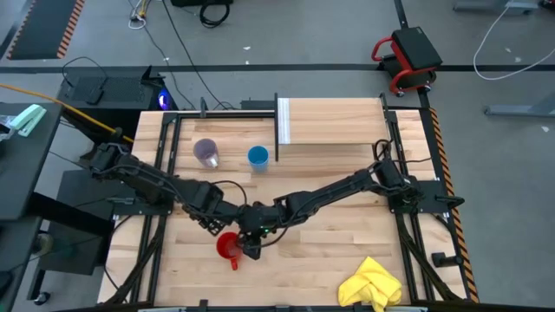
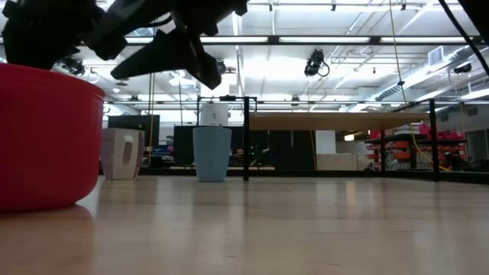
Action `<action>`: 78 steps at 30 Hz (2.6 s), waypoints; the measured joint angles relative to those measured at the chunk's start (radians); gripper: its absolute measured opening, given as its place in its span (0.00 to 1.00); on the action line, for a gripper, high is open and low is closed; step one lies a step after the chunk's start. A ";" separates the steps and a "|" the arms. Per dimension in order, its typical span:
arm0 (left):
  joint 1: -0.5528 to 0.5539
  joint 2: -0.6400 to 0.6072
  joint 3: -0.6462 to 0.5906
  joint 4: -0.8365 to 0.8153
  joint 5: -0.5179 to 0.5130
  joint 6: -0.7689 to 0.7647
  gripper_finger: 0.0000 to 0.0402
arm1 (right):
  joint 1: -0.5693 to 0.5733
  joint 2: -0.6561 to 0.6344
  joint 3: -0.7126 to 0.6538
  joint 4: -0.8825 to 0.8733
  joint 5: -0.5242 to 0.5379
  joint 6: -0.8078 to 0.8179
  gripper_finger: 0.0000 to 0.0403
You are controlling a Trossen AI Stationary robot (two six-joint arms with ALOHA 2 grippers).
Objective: Stack small to large cups/mugs on shelf
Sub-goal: Put the red mug on the shelf
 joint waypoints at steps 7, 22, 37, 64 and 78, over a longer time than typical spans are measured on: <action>-0.041 -0.024 0.000 -0.028 0.022 -0.073 0.41 | -0.009 0.000 0.000 -0.027 0.015 0.003 0.37; -0.126 -0.084 -0.001 0.090 0.019 -0.231 0.35 | 0.002 0.056 0.001 -0.017 0.012 0.053 0.34; -0.186 -0.084 -0.001 0.292 -0.031 -0.306 0.33 | 0.010 0.064 0.001 -0.105 0.007 0.053 0.34; -0.183 -0.073 0.000 0.344 -0.119 -0.272 0.30 | 0.010 0.064 0.074 -0.174 0.010 -0.013 0.02; -0.182 -0.075 0.000 0.309 -0.144 -0.268 0.28 | 0.000 0.064 0.313 -0.855 0.113 -0.155 0.02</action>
